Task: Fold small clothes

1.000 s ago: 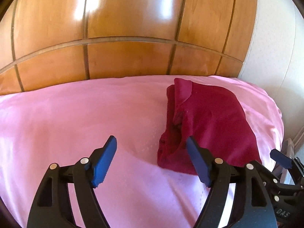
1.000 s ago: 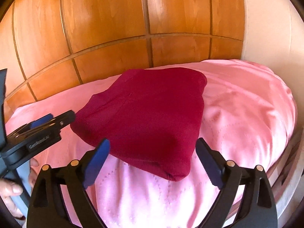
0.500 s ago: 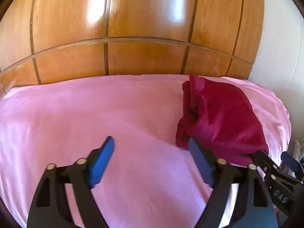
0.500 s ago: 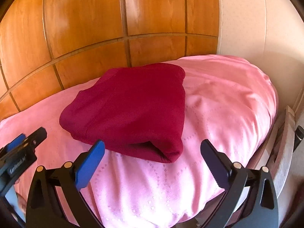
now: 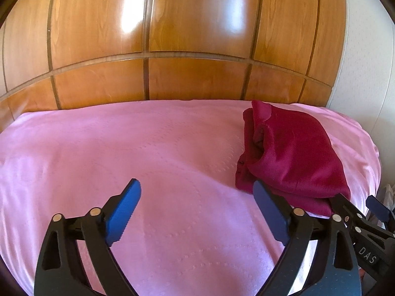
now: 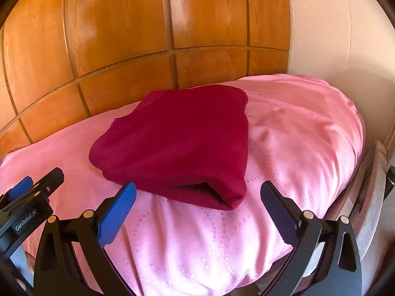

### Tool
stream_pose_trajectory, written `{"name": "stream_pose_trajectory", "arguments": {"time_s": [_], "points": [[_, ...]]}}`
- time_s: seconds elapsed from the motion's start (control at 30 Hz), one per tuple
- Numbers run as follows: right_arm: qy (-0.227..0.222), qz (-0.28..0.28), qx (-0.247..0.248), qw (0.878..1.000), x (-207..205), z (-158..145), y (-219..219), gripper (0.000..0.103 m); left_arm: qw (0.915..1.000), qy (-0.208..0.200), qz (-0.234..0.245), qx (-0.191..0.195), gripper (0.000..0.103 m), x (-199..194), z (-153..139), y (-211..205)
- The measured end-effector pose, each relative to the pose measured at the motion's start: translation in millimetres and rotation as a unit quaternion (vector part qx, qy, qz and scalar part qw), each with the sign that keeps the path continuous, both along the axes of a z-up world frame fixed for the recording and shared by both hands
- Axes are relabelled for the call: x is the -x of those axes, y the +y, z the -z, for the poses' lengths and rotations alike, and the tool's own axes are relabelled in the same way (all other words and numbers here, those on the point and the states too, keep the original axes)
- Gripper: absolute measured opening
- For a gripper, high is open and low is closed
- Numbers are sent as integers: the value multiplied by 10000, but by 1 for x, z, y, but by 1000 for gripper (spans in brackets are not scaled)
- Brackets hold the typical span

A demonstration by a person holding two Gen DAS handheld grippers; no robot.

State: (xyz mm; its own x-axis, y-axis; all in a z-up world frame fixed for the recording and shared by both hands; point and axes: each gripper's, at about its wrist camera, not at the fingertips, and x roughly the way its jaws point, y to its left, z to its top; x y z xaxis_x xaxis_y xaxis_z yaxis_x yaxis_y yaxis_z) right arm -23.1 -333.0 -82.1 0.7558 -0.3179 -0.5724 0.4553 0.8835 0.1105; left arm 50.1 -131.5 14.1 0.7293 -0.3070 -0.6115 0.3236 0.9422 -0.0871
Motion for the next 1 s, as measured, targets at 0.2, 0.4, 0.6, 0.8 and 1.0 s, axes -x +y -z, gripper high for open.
{"name": "stream_pose_trajectory", "arguments": {"time_s": [0.2, 0.4, 0.6, 0.8, 1.0], "points": [[10, -1, -46, 10000, -2, 1, -2, 100, 10000, -35, -1, -22, 94, 2, -2, 0], [-46, 48, -63, 10000, -2, 0, -5, 100, 10000, -56, -7, -27, 94, 3, -4, 1], [-52, 73, -51, 9999, 0, 0, -3, 100, 10000, -74, 1, -64, 94, 3, -4, 0], [-52, 68, -97, 9999, 0, 0, -2, 100, 10000, -73, -30, -35, 97, 3, -5, 0], [-74, 88, -96, 9999, 0, -1, -3, 101, 10000, -81, -10, -51, 97, 3, -5, 1]]}}
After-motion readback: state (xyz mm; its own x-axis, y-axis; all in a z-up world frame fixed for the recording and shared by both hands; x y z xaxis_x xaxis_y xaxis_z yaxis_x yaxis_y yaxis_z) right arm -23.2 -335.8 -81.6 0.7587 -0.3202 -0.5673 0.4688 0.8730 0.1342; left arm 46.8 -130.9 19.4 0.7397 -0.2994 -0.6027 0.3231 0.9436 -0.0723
